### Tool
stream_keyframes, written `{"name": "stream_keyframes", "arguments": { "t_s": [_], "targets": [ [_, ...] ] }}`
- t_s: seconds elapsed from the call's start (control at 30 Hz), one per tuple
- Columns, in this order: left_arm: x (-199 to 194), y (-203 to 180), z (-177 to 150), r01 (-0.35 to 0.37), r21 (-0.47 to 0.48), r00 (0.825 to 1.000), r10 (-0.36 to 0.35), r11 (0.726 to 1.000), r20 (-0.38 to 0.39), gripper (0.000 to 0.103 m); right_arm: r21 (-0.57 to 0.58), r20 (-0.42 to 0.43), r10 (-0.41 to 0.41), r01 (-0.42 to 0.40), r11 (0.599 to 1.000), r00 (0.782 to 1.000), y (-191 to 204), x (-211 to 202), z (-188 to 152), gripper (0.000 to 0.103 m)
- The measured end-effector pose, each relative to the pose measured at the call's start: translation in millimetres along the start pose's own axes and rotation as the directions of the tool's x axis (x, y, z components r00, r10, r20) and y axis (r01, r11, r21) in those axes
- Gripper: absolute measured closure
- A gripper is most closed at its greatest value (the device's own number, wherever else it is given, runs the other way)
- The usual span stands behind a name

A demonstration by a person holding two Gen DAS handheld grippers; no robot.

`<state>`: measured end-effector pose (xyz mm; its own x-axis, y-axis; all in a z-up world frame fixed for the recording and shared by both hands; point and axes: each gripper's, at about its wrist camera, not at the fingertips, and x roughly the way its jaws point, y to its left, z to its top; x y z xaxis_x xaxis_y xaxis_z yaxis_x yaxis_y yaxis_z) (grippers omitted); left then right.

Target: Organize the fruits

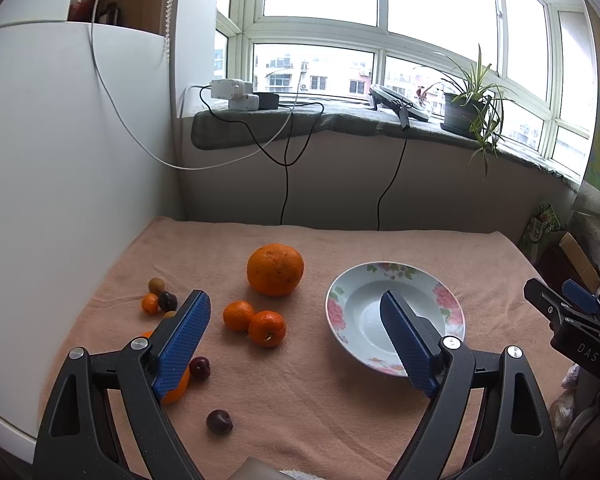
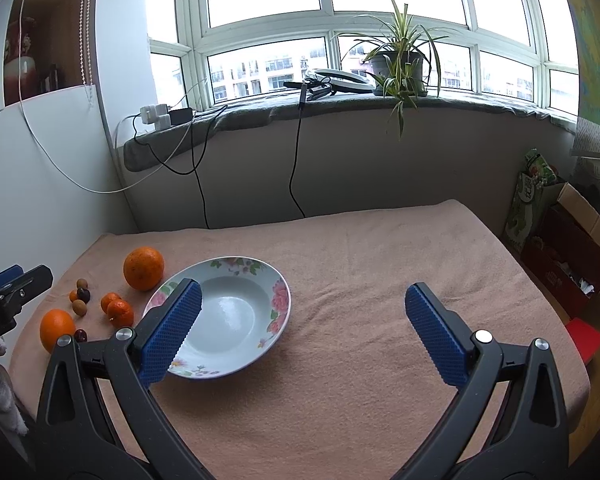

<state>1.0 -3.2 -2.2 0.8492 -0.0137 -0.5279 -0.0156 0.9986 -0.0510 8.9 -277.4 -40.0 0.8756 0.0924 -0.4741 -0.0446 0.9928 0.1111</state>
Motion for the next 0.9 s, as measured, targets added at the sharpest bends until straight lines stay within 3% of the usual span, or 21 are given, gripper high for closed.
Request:
{"name": "stream_keyframes", "arguments": {
  "t_s": [0.9],
  "targets": [
    [0.0, 0.1, 0.0, 0.000, -0.002, 1.000, 0.000, 1.000, -0.002, 0.016, 0.011, -0.022, 0.013, -0.013, 1.000, 1.000, -2.6, 5.0, -1.1, 0.000]
  ]
}}
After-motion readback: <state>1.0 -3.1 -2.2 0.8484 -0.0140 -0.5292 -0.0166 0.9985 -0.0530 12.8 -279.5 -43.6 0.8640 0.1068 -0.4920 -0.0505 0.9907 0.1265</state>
